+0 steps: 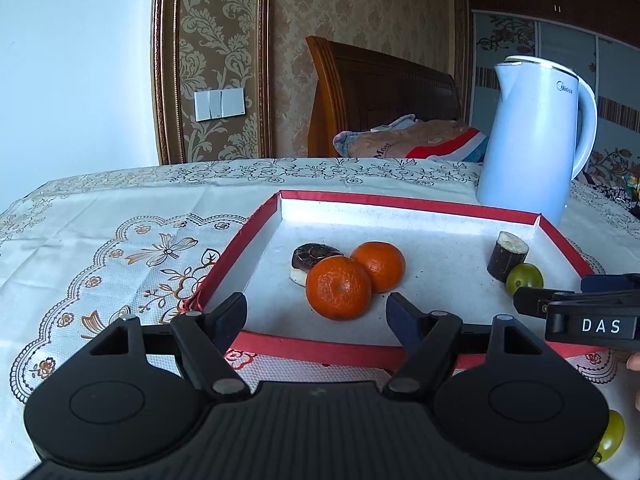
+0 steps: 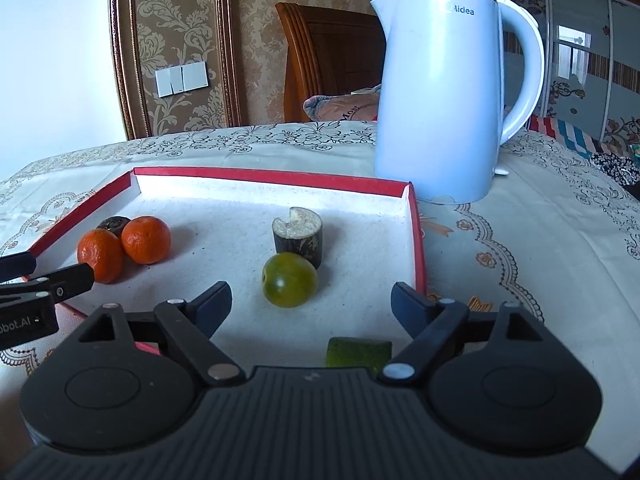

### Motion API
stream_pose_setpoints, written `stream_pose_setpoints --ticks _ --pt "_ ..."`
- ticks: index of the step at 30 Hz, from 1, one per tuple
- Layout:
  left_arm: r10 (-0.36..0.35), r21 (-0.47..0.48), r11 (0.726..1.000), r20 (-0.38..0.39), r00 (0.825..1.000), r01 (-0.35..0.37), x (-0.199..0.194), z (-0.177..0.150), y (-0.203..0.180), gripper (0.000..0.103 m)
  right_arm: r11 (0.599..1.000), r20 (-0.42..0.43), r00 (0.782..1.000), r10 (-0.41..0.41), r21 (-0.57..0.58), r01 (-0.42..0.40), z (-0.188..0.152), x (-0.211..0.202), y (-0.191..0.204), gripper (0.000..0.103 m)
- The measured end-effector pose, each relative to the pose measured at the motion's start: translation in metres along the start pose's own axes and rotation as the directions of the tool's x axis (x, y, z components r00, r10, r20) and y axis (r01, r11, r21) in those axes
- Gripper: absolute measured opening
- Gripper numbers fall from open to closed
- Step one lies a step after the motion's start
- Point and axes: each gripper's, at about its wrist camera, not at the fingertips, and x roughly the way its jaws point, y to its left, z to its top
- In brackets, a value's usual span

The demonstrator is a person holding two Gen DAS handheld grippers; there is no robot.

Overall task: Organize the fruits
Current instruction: 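Withdraw both tools from the tray toward the remaining items on the table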

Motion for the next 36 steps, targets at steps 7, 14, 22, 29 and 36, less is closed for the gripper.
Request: stream_pose_setpoints --ticks 7,14,22,29,36 --pt "0.003 -0.012 1.0 0.008 1.0 -0.003 -0.009 -0.003 0.003 0.083 1.0 0.004 1.0 0.005 0.009 -0.005 -0.003 -0.004 -0.002 0.088" --pt "-0.006 -0.045 0.999 0.018 1.0 0.007 -0.022 -0.006 0.01 0.083 1.0 0.017 1.0 0.018 0.014 -0.018 -0.008 -0.013 -0.003 0.089" --pt "-0.034 -0.016 0.999 0.021 0.999 0.034 -0.044 -0.018 0.009 0.083 0.999 0.045 0.998 0.044 0.027 -0.045 -0.014 -0.027 -0.005 0.092" --pt "-0.123 0.027 0.992 0.015 0.992 0.122 -0.067 -0.035 0.007 0.083 0.996 0.069 0.994 0.08 0.03 -0.082 -0.024 -0.043 -0.007 0.094" --pt "-0.156 0.029 0.987 -0.036 0.987 0.157 -0.064 -0.037 0.006 0.083 0.993 0.088 0.99 0.108 0.048 -0.112 -0.027 -0.057 -0.014 0.094"
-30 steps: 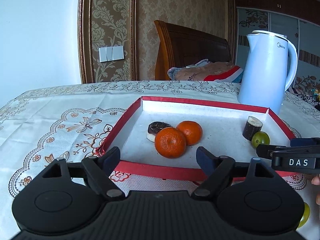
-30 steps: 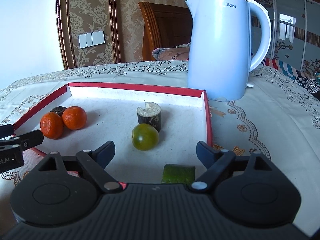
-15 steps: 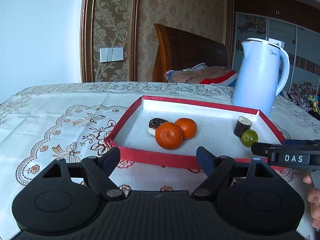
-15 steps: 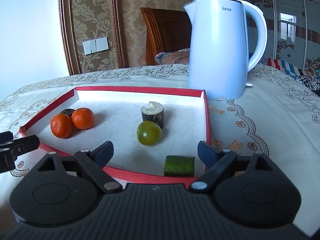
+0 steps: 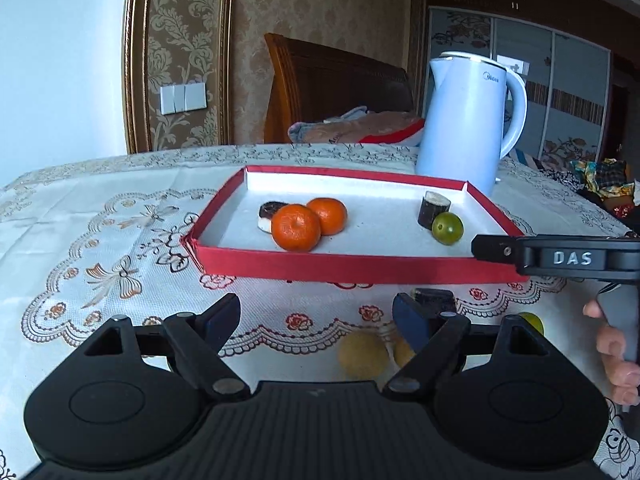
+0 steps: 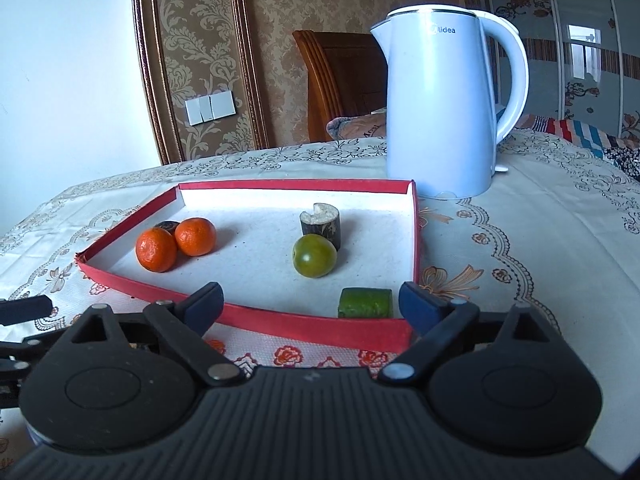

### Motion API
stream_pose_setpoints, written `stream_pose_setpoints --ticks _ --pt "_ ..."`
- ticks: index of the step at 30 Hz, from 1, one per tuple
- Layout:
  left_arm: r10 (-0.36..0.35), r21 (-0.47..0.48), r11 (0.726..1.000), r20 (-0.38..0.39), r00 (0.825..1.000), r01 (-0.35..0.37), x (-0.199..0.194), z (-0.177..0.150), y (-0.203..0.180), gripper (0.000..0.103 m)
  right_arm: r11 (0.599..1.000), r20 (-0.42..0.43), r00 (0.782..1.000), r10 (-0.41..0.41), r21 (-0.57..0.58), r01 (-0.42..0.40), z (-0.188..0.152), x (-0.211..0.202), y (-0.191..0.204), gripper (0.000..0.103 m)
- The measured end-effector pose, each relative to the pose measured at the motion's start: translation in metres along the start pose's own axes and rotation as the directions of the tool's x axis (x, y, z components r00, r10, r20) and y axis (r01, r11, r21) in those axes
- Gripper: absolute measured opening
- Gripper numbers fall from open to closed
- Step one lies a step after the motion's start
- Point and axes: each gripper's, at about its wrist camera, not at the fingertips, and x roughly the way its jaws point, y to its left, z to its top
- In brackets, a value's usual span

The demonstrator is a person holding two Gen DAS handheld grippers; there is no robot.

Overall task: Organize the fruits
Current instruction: 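Withdraw both tools from the tray toward the remaining items on the table, then move the left tool toward a brown potato while the right tool nears another green fruit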

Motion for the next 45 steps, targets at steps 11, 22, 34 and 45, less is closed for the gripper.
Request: stream_pose_setpoints --ticks 11,22,34,45 --pt "-0.034 0.008 0.999 -0.075 0.997 0.035 0.006 -0.005 -0.001 0.083 0.999 -0.05 0.998 0.042 -0.024 -0.043 -0.019 -0.041 -0.022 0.098" --pt "-0.016 0.024 1.0 -0.139 0.99 0.02 0.003 -0.013 0.008 0.084 0.989 -0.087 0.995 0.057 -0.129 -0.068 -0.028 -0.049 -0.011 0.098" --pt "0.069 0.128 0.99 -0.129 0.989 -0.052 0.02 -0.009 -0.01 0.084 0.977 -0.104 0.994 0.045 -0.205 -0.065 -0.03 -0.036 0.006 0.093" --pt "0.067 0.146 0.988 -0.099 0.993 -0.052 0.016 -0.01 -0.013 0.084 0.973 -0.137 0.989 0.053 -0.217 -0.082 -0.032 -0.028 0.013 0.088"
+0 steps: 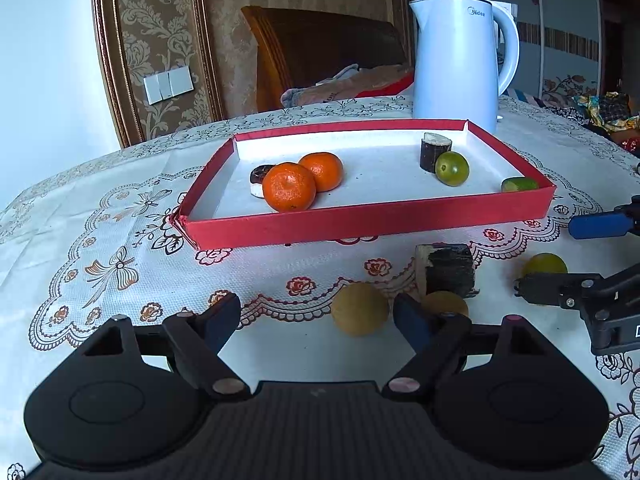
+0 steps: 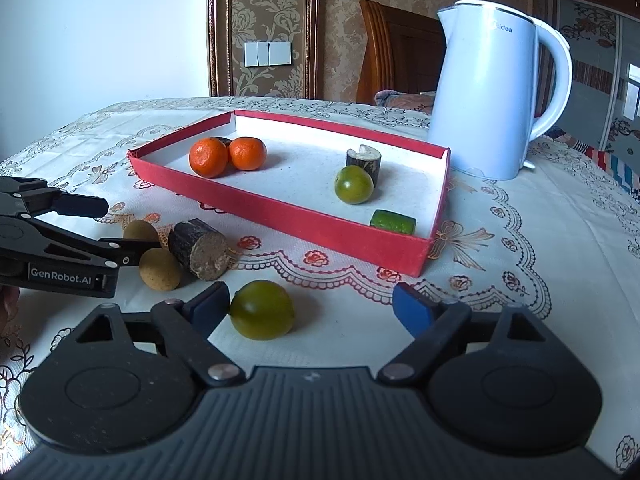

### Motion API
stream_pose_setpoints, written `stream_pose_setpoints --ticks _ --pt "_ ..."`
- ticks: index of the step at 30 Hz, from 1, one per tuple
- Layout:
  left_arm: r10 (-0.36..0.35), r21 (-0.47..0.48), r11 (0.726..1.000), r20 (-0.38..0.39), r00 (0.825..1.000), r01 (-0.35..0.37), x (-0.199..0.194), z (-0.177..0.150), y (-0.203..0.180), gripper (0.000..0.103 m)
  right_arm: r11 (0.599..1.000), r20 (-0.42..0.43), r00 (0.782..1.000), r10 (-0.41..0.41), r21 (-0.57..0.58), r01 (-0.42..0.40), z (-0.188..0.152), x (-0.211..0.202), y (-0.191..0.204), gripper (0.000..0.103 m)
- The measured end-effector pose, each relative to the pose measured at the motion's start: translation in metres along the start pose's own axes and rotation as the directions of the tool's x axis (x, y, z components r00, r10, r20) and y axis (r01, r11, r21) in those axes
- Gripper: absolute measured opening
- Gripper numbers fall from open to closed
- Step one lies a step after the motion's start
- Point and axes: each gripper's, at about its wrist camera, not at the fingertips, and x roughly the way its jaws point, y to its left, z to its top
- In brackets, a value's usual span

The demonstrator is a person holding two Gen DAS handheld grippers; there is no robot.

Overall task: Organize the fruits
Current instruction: 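Move the left tool toward a brown potato while the right tool nears another green fruit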

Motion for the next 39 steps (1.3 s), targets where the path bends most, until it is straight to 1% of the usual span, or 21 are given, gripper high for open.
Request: stream_pose_setpoints --ticks 4,8,13,16,19,21,22,25,28,29,30,31,32,34,36,38,39 --pt "-0.002 -0.008 1.0 -0.013 1.0 0.002 0.002 0.0 0.001 0.084 1.0 -0.001 1.0 0.0 -0.009 0.0 0.0 0.001 0.002 0.087" --pt "0.002 -0.005 1.0 -0.019 1.0 -0.002 0.003 0.0 0.001 0.084 1.0 -0.005 1.0 0.008 -0.012 -0.008 -0.001 0.001 0.002 0.083" --pt "-0.002 -0.005 1.0 -0.017 1.0 0.002 0.002 0.0 -0.001 0.084 1.0 -0.009 1.0 0.013 -0.017 -0.013 0.0 0.002 0.004 0.081" --pt "-0.003 -0.001 1.0 -0.02 1.0 0.003 0.003 0.0 -0.003 0.079 0.999 -0.015 1.0 0.019 -0.027 -0.019 -0.001 0.003 0.006 0.078" --pt "0.004 0.006 1.0 -0.019 1.0 -0.004 0.003 0.0 -0.005 0.079 0.999 -0.018 1.0 0.021 -0.032 -0.021 -0.001 0.003 0.007 0.076" --pt "0.001 0.002 1.0 -0.02 1.0 -0.001 0.003 0.0 -0.004 0.078 0.999 -0.027 0.999 0.024 -0.036 -0.025 -0.001 0.005 0.008 0.07" --pt "-0.004 -0.002 1.0 -0.022 1.0 0.004 0.003 0.0 -0.004 0.075 0.999 -0.033 0.999 0.025 -0.038 -0.026 0.0 0.006 0.008 0.067" --pt "-0.029 -0.01 1.0 -0.027 0.999 0.029 0.002 0.001 -0.004 0.065 0.999 -0.036 0.999 0.023 -0.041 -0.025 -0.001 0.006 0.009 0.067" --pt "-0.024 -0.001 1.0 -0.025 0.999 0.024 0.002 0.0 -0.006 0.065 0.999 -0.038 0.999 0.023 -0.041 -0.025 -0.001 0.007 0.009 0.067" --pt "-0.026 -0.004 1.0 -0.026 0.999 0.026 0.002 0.0 -0.006 0.063 0.999 -0.039 0.999 0.023 -0.041 -0.025 -0.001 0.007 0.009 0.067" --pt "-0.037 -0.011 0.999 -0.029 0.999 0.037 0.002 0.001 -0.005 0.06 0.999 -0.039 0.999 0.023 -0.041 -0.025 -0.001 0.007 0.009 0.067" --pt "-0.053 -0.023 0.998 -0.034 0.998 0.052 0.002 0.001 -0.005 0.053 0.999 -0.039 0.999 0.024 -0.041 -0.025 -0.001 0.007 0.009 0.067" --pt "-0.059 -0.029 0.998 -0.036 0.998 0.058 0.001 0.001 -0.005 0.05 0.999 -0.039 0.999 0.025 -0.042 -0.026 -0.001 0.007 0.009 0.066" --pt "-0.047 -0.016 0.999 -0.031 0.998 0.046 0.0 0.001 -0.009 0.049 0.998 -0.038 0.999 0.027 -0.048 -0.029 -0.001 0.007 0.01 0.064" --pt "-0.044 -0.003 0.999 -0.027 0.999 0.044 -0.001 0.001 -0.012 0.045 0.998 -0.036 0.999 0.029 -0.056 -0.031 -0.001 0.006 0.011 0.061" --pt "-0.057 -0.008 0.998 -0.028 0.998 0.056 -0.001 0.001 -0.013 0.036 0.997 -0.034 0.999 0.026 -0.065 -0.028 -0.001 0.006 0.013 0.059" --pt "-0.061 -0.008 0.998 -0.028 0.998 0.061 -0.002 0.0 -0.014 0.034 0.997 -0.034 0.999 0.027 -0.067 -0.029 -0.001 0.006 0.014 0.059"
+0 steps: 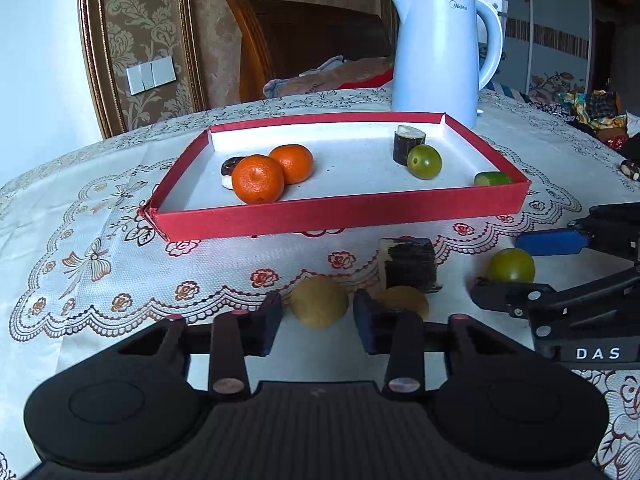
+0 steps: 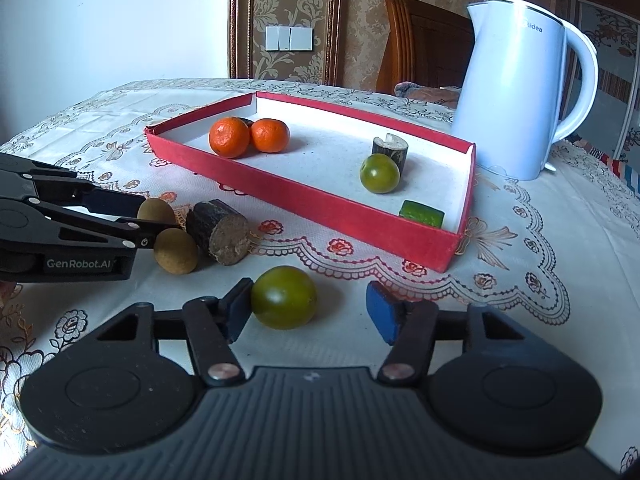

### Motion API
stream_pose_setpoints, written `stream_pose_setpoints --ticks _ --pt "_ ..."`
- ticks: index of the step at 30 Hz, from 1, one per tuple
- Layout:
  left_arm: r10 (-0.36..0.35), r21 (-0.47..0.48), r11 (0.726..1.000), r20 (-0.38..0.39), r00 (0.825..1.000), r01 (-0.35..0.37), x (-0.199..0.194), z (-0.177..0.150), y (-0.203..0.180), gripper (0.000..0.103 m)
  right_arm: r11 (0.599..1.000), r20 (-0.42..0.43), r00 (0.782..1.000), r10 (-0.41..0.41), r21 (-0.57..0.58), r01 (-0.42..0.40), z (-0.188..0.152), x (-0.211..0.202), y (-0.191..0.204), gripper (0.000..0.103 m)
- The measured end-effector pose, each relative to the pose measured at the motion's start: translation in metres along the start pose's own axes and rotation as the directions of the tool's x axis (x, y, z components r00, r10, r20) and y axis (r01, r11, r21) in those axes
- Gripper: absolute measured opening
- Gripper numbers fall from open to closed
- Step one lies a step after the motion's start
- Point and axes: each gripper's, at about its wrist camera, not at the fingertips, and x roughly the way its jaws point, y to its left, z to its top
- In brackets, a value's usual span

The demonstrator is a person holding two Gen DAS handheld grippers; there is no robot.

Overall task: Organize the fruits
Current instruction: 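Move the left tool toward a brown potato while the right tool nears another green fruit, then close the left tool on the brown potato while the right tool grasps the green fruit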

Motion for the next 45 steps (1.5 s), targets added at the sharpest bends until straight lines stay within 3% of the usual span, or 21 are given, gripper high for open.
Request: stream_pose_setpoints --ticks 6,10,18,25,35,45 --pt "-0.01 -0.035 0.999 0.007 1.0 0.01 -0.001 0.0 0.004 0.03 1.0 0.008 1.0 0.02 -0.021 -0.02 0.0 -0.002 0.003 0.047" --pt "0.003 -0.044 0.999 0.008 1.0 -0.003 -0.002 0.0 0.005 0.03 1.0 0.013 1.0 0.026 -0.017 -0.026 -0.001 -0.003 0.003 0.031" --pt "0.017 -0.047 0.999 0.059 0.998 -0.015 -0.01 -0.001 0.006 0.03 1.0 0.016 1.0 0.018 -0.009 -0.018 -0.001 -0.003 0.002 0.031" --pt "0.024 -0.071 0.997 0.052 0.998 -0.021 -0.009 0.0 0.01 0.03 0.999 0.021 1.0 -0.006 0.034 0.005 -0.001 -0.003 -0.005 0.031" --pt "0.068 -0.109 0.992 0.109 0.992 -0.056 -0.017 0.002 0.015 0.03 0.991 0.098 0.992 -0.085 0.112 0.074 0.0 -0.016 -0.017 0.031" --pt "0.044 -0.142 0.989 0.12 0.992 -0.027 -0.008 0.036 0.012 0.03 0.983 0.139 0.98 -0.144 0.137 0.125 0.036 -0.004 -0.024 0.031"
